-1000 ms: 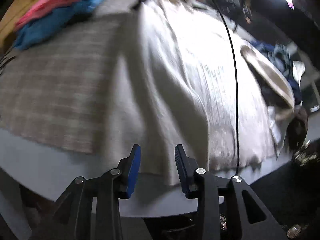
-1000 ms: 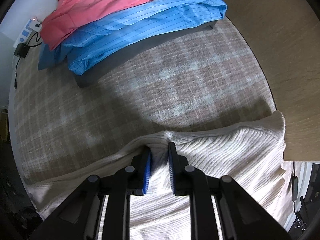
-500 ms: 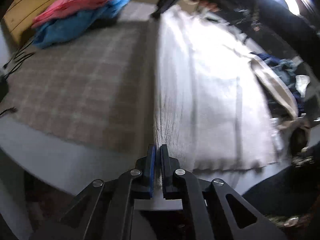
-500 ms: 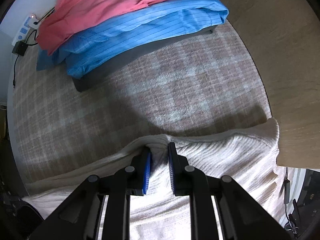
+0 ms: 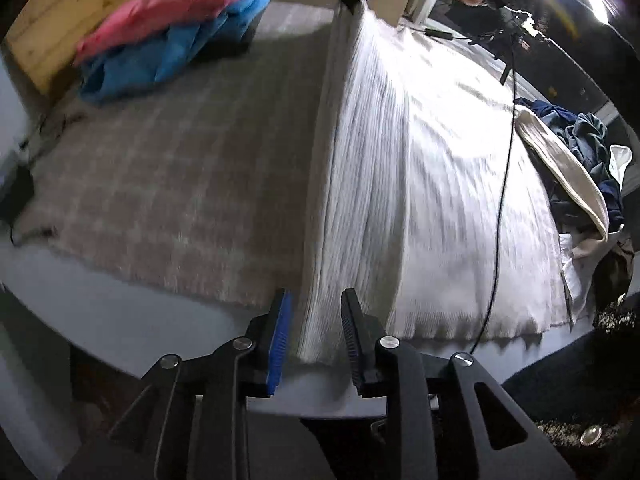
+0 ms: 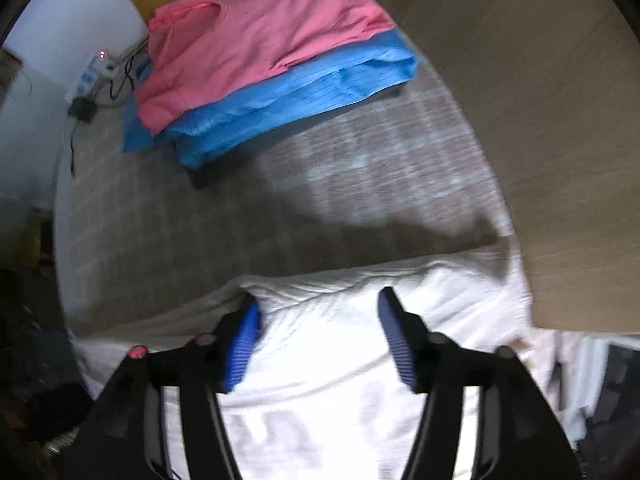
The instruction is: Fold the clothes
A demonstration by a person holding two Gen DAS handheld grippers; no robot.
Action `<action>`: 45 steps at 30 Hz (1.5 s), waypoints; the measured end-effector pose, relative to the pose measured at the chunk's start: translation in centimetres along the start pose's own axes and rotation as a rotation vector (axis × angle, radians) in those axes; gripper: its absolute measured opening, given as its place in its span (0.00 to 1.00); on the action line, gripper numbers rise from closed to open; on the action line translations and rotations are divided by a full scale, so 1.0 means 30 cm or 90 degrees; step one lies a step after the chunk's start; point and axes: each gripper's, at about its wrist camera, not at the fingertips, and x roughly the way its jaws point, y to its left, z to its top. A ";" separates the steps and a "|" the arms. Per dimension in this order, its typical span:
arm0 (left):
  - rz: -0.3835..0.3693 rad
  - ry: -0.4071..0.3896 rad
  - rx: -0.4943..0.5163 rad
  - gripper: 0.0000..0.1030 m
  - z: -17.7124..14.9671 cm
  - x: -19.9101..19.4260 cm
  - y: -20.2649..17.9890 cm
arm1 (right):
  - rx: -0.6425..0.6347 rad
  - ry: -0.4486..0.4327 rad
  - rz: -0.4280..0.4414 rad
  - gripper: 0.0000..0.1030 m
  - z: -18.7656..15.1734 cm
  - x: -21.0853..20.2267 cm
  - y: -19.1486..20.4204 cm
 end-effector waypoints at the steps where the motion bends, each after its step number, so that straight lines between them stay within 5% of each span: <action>1: -0.001 0.000 0.009 0.24 0.017 0.007 -0.015 | -0.021 0.006 -0.021 0.63 0.023 0.029 0.009; 6: -0.025 -0.001 0.059 0.25 0.092 0.022 -0.023 | -0.103 -0.008 -0.095 0.63 0.139 0.088 0.122; 8: -0.036 0.009 0.063 0.28 0.110 0.045 -0.008 | -0.093 -0.050 -0.073 0.63 0.188 0.111 0.132; 13: -0.035 0.032 0.076 0.28 0.184 0.102 -0.017 | 0.060 -0.164 0.105 0.63 0.231 -0.005 -0.030; 17: -0.061 0.004 0.089 0.28 0.277 0.145 -0.031 | 0.238 -0.236 0.059 0.55 0.096 -0.110 -0.226; 18: -0.067 -0.003 0.092 0.28 0.301 0.156 -0.035 | 0.277 -0.234 0.057 0.38 0.047 -0.098 -0.269; 20: -0.080 -0.016 0.099 0.28 0.348 0.177 -0.042 | 0.338 -0.219 0.067 0.29 -0.050 -0.039 -0.337; 25: -0.070 0.002 0.098 0.28 0.393 0.268 -0.035 | 0.338 -0.168 0.116 0.28 -0.102 0.133 -0.296; 30: -0.052 0.016 0.066 0.28 0.321 0.224 0.025 | 0.382 -0.128 0.021 0.25 -0.066 0.201 -0.304; 33: -0.039 0.018 0.041 0.36 0.213 0.132 0.068 | 0.424 -0.130 -0.010 0.28 -0.072 0.159 -0.279; 34: -0.044 0.022 0.034 0.43 0.180 0.113 0.078 | 0.424 -0.142 0.017 0.30 -0.074 0.132 -0.243; 37: -0.053 0.035 0.009 0.49 0.075 0.078 0.096 | 0.377 -0.161 0.090 0.58 -0.042 0.078 -0.046; 41: -0.035 0.046 0.001 0.49 -0.007 0.098 0.094 | 0.336 -0.121 0.085 0.60 0.036 0.106 0.157; 45: -0.047 0.023 0.017 0.49 -0.023 0.119 0.066 | 0.334 -0.069 -0.012 0.60 0.106 0.166 0.232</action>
